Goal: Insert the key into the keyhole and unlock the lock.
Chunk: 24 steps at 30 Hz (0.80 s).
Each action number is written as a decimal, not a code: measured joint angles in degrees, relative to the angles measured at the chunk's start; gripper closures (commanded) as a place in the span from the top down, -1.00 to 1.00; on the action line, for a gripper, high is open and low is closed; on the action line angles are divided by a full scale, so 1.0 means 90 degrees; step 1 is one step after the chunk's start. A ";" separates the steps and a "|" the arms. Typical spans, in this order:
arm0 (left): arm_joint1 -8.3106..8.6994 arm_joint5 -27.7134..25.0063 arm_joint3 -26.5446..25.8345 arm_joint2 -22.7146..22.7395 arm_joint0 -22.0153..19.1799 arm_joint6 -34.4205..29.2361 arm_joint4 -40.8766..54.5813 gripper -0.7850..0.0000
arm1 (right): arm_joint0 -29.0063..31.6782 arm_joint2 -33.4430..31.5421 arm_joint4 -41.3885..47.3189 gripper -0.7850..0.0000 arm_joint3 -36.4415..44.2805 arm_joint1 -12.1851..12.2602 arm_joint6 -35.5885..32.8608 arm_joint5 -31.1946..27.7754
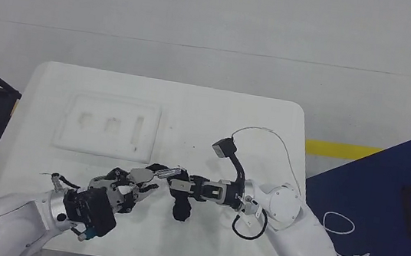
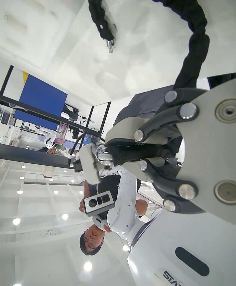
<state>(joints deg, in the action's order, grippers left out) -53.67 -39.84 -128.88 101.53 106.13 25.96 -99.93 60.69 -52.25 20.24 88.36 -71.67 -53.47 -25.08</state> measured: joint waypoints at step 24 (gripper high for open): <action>-0.0116 -0.0164 0.1725 0.1967 0.0307 -0.0405 0.5157 1.00 | -0.0101 0.0099 -0.0484 -1.00 -0.0633 -0.0020 0.0360 0.1173</action>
<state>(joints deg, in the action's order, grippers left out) -54.72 -41.31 -113.36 119.23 108.90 22.32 -53.52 59.78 -51.36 15.88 82.66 -71.85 -50.23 -14.52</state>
